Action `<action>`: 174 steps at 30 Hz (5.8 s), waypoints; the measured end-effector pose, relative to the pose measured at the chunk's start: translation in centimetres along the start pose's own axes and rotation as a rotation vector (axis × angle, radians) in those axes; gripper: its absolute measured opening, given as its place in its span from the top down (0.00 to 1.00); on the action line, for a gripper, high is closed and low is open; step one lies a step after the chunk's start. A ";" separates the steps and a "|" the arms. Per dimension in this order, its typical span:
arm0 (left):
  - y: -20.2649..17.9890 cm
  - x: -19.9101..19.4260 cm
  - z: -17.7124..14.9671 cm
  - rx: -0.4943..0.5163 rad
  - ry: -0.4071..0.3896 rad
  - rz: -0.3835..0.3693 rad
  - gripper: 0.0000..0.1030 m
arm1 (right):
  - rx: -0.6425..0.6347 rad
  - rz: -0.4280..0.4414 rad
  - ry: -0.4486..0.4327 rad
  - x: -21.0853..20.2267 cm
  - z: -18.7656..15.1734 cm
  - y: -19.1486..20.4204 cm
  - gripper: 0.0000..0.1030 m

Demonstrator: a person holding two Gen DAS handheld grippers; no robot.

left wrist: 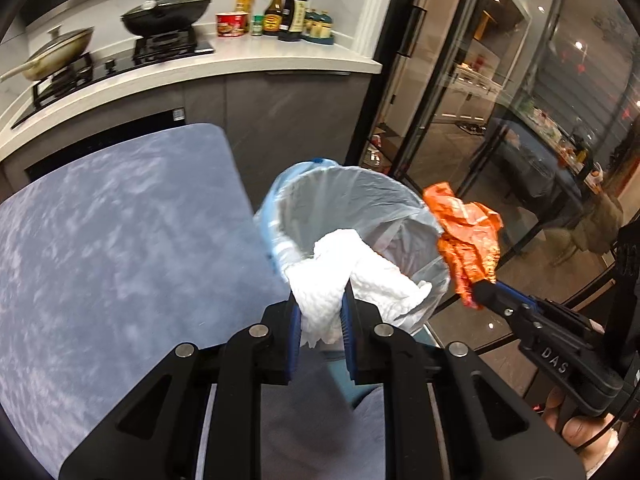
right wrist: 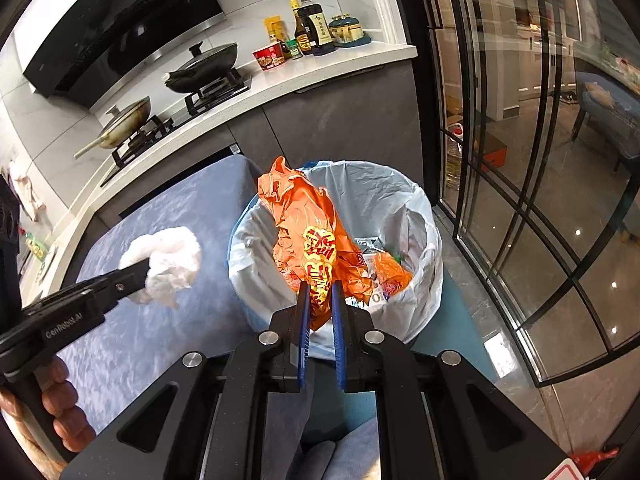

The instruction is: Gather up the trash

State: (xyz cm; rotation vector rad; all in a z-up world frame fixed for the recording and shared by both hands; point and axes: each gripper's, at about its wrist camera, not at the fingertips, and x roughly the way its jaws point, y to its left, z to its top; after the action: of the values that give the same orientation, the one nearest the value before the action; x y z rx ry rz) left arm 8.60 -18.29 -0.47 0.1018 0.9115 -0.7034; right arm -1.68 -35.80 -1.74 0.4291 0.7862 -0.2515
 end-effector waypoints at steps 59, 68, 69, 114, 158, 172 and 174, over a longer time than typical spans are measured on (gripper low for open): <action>-0.8 -1.6 -3.0 -0.005 -0.022 0.193 0.38 | -0.073 -0.069 0.000 -1.9 -1.9 3.2 0.43; -0.1 -4.6 -6.1 -0.021 -0.016 0.242 0.31 | -0.083 -0.069 0.021 -3.8 -4.2 4.4 0.34; 0.0 -4.9 -6.4 -0.021 -0.014 0.246 0.31 | -0.081 -0.067 0.025 -3.9 -4.5 4.5 0.33; 2.7 -7.0 -10.3 -0.113 0.024 0.366 0.10 | -0.141 -0.087 0.057 -4.5 -7.1 6.9 0.16; 2.8 -6.7 -10.3 -0.109 0.024 0.373 0.10 | -0.166 -0.102 0.059 -3.9 -7.2 7.4 0.13; 2.6 -6.8 -10.4 -0.113 0.008 0.385 0.10 | -0.164 -0.100 0.059 -3.9 -7.1 7.3 0.13; 2.5 -6.8 -10.4 -0.109 0.007 0.385 0.10 | -0.165 -0.102 0.059 -3.9 -7.1 7.3 0.13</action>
State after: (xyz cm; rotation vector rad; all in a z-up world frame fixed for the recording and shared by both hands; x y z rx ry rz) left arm 0.19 -9.04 -2.33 0.1775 0.9024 -0.2954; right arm -6.07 -25.78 -1.32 0.2420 0.8803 -0.2676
